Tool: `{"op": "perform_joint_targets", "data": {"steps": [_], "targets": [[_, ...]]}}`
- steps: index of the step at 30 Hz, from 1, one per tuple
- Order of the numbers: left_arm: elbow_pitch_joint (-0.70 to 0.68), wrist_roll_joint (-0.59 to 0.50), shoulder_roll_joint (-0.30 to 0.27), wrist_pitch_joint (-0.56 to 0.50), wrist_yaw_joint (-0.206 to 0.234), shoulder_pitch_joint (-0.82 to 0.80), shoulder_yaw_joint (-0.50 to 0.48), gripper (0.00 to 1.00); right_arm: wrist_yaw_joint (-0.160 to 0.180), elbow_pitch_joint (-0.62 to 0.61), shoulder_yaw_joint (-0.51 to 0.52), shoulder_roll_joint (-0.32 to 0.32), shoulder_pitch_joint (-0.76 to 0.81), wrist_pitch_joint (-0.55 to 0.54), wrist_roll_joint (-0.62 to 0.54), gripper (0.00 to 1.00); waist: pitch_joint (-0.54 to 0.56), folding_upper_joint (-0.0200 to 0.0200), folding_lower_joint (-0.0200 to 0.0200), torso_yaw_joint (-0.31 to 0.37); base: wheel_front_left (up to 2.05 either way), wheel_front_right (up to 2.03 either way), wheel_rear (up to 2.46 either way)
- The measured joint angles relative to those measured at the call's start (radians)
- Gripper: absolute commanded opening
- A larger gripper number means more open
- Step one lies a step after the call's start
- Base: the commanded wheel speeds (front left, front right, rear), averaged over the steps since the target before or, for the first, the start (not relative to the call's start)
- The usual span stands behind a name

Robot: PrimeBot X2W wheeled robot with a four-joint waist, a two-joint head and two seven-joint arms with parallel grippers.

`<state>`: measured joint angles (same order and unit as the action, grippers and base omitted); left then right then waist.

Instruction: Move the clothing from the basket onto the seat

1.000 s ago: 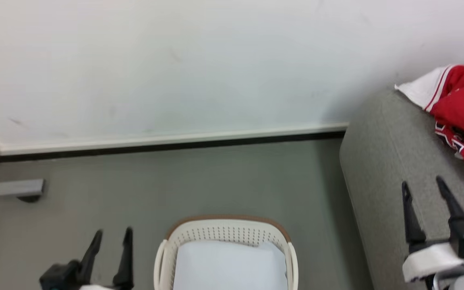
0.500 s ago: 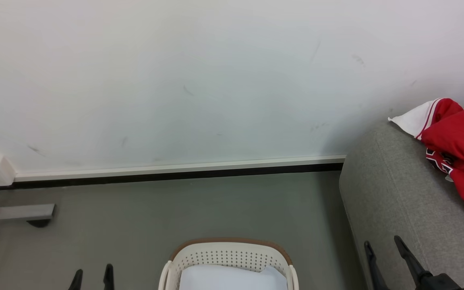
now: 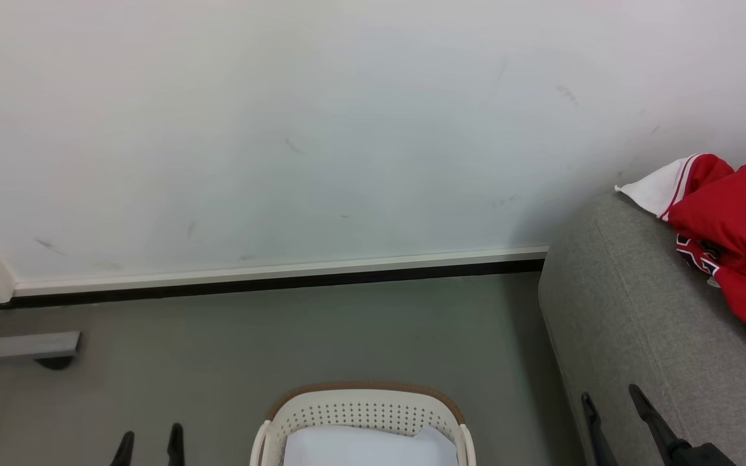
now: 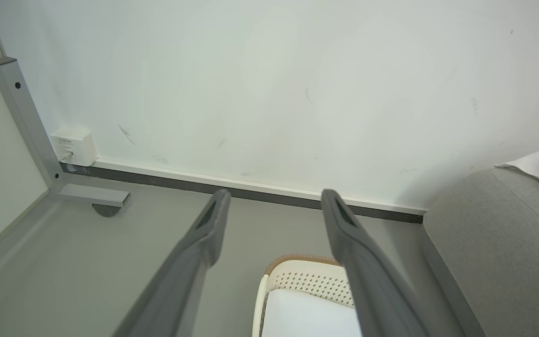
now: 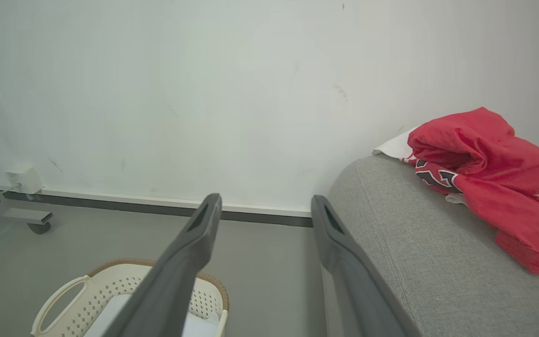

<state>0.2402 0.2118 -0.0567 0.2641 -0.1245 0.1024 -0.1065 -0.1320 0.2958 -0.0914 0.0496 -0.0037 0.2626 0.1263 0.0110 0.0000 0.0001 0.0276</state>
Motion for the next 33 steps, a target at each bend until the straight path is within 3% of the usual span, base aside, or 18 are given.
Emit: {"op": "perform_joint_targets", "data": {"steps": [33], "targets": [[0.022,-0.008,0.007,0.0,-0.007,-0.003,0.017,1.0,0.0,0.007,-0.018,0.0,-0.001,0.0,0.0,1.0,0.031,0.0,-0.0001,-0.033,0.0,0.0,0.0]]}}
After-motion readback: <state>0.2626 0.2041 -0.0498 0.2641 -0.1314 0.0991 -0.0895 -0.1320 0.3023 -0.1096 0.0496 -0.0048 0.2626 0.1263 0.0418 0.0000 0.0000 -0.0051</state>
